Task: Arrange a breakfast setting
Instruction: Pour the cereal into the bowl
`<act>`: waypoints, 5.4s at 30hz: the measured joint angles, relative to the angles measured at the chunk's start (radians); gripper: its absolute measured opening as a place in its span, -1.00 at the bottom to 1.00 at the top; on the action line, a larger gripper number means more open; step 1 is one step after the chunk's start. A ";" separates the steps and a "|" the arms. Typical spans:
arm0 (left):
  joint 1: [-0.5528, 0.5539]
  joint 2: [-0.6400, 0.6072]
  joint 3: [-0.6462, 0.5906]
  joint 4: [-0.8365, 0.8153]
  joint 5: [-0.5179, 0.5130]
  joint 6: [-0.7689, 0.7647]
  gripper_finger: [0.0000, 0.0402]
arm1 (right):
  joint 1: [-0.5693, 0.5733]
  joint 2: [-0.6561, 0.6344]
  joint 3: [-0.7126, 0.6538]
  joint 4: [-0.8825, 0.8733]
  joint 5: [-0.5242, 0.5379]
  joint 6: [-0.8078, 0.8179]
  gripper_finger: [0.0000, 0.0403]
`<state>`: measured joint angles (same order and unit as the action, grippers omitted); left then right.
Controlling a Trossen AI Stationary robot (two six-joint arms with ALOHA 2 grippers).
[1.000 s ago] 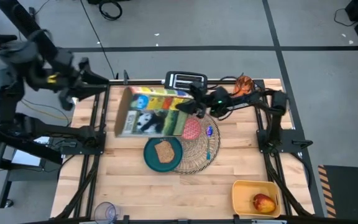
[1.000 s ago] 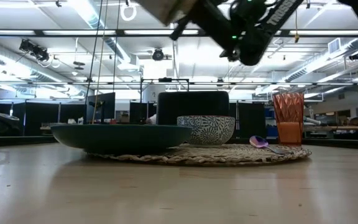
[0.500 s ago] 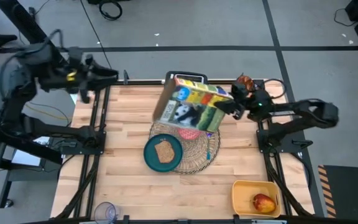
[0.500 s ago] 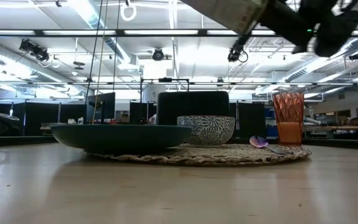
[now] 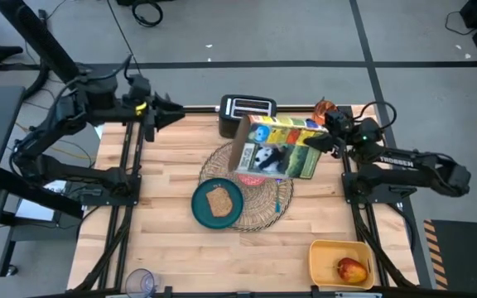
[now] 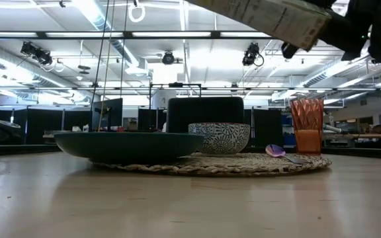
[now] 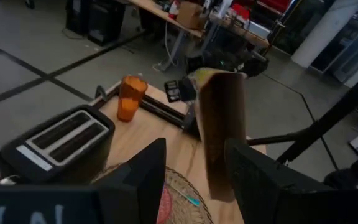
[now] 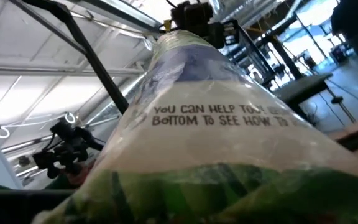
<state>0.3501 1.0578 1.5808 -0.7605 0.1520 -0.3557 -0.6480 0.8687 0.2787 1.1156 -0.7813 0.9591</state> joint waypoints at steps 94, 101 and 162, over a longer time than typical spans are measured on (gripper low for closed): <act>-0.074 0.048 -0.018 0.022 -0.091 0.073 -0.14 | -0.203 -0.101 0.470 -1.629 -0.073 -0.995 -0.11; -0.074 0.045 -0.018 0.022 -0.091 0.052 -0.14 | -0.177 -0.134 0.453 -1.659 -0.068 -0.998 -0.13; -0.113 0.048 -0.018 0.056 -0.106 -0.001 -0.14 | -0.093 -0.158 0.452 -1.671 0.059 -0.923 -0.14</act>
<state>0.2372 1.1061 1.5627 -0.7048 0.0459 -0.3571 -0.7410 0.7105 0.7307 -0.5554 -0.7227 0.0360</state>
